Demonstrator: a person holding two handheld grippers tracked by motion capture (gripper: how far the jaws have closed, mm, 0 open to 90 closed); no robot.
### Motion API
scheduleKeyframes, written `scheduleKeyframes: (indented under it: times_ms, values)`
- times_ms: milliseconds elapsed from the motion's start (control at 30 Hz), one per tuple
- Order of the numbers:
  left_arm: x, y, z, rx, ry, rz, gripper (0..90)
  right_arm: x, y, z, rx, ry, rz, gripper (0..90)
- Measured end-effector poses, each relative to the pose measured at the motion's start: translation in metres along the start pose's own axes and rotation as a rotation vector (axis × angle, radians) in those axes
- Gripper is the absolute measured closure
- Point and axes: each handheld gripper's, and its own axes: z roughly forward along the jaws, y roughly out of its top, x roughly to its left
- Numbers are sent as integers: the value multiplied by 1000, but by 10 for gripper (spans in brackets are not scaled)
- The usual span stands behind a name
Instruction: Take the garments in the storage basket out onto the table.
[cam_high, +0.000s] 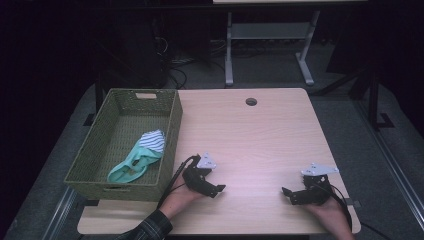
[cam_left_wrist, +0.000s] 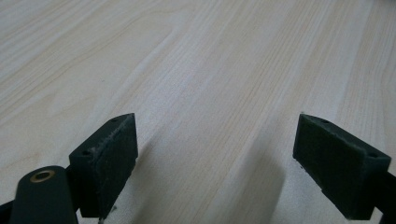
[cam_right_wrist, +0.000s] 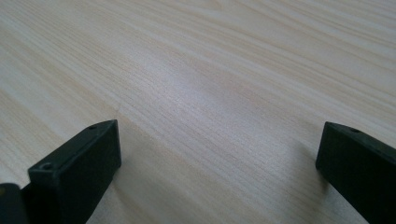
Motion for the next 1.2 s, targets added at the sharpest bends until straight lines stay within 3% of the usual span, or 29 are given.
scheduleKeyframes:
  times_ms: [433,1200]
  values:
    - [7,3,-8,-4,26,-5,131,0,0,0,1,0,1,0]
    - [9,10,-19,-29,15,-15,132,0,0,0,0,0,0,0]
